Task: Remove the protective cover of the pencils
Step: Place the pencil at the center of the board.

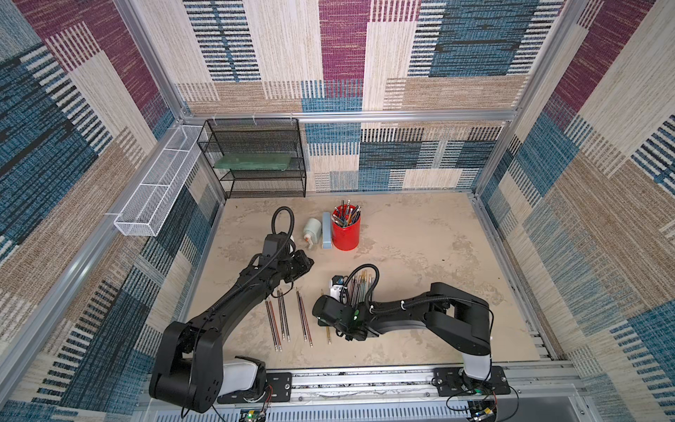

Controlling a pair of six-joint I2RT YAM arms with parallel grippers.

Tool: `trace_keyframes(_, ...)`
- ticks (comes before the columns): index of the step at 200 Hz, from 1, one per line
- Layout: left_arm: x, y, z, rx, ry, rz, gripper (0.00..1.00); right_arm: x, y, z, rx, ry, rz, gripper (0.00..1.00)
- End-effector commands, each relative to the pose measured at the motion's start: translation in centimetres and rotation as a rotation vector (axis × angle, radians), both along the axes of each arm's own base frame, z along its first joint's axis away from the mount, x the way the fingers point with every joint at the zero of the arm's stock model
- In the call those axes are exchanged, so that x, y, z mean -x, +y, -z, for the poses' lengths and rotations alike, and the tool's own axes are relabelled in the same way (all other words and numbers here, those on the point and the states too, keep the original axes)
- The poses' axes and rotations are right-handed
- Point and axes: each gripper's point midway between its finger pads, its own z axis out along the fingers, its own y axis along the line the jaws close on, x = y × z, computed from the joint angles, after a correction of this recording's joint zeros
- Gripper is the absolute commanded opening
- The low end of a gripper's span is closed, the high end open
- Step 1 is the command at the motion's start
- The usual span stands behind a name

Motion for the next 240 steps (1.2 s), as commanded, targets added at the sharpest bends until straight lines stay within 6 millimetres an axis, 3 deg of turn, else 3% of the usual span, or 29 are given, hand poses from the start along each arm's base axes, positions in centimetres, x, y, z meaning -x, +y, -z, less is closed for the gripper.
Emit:
trace_keyframes(1,-0.3,-0.1,-0.4,0.001,-0.019,0.014,0.01,0.2,-1.4,1.3,0.077,0.026,0.032,0.04)
trace_keyframes(159,-0.3,-0.2,0.0,0.007,-0.013,0.014,0.00,0.8,1.3,1.6,0.053,0.047,-0.012,0.05)
trace_keyframes(201,-0.2,-0.1,0.0,0.000,-0.011,0.008,0.00,0.8,1.3,1.6,0.053,0.047,-0.014,0.26)
trace_keyframes(240,-0.3,0.3,0.3,-0.024,-0.005,-0.004,0.00,0.8,1.3,1.6,0.050,0.047,-0.015,0.28)
